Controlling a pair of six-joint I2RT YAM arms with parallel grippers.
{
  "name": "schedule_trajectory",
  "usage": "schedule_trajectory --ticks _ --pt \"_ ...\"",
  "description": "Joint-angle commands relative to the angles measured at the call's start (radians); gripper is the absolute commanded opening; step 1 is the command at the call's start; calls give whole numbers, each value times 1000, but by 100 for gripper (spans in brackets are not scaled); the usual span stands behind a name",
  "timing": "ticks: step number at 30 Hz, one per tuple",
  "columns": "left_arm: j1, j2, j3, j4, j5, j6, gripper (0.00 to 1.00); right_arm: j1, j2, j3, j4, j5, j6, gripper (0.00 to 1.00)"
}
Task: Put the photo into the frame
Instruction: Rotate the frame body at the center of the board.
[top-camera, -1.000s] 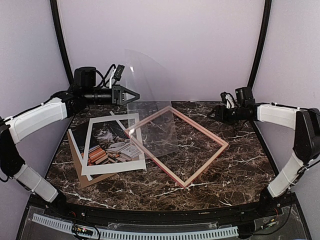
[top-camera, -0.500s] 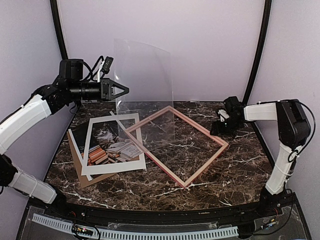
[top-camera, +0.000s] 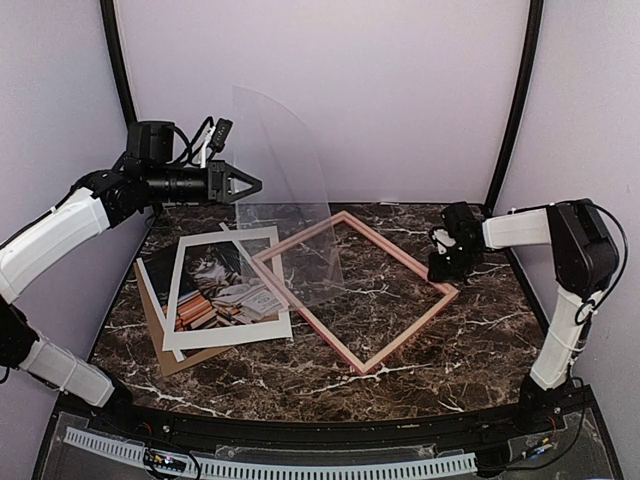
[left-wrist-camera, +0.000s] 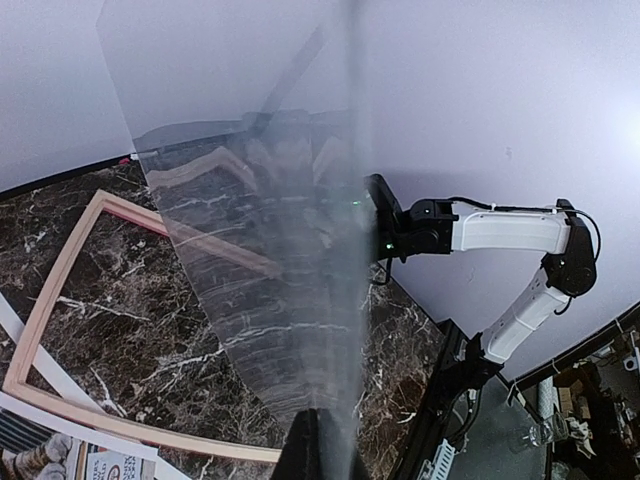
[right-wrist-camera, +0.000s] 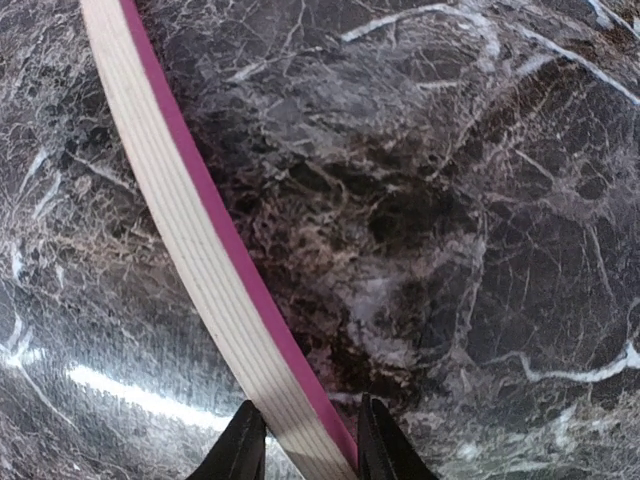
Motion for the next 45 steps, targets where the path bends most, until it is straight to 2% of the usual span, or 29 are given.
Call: schedule_trajectory --ticks 1,14,19,28,33,36,39,45 --pt "2 -5 4 24 10 21 0 -2 -67 -90 -7 67 65 29" --pt "4 15 -17 61 9 -10 0 14 -278 -329 14 21 258 16" --pt "4 20 -60 169 39 -121 0 80 -343 -408 19 23 324 13" --pt "0 24 -70 236 72 -194 0 204 -495 -545 17 53 454 11" --pt "-32 21 -108 342 76 -269 0 264 -590 -614 10 86 530 11" --pt "-57 34 -117 371 72 -305 0 286 -645 -657 10 93 557 13" --pt "-84 53 -128 421 69 -343 0 290 -692 -679 3 89 556 21" --pt "-128 102 -123 488 69 -398 0 289 -723 -630 -42 127 547 46"
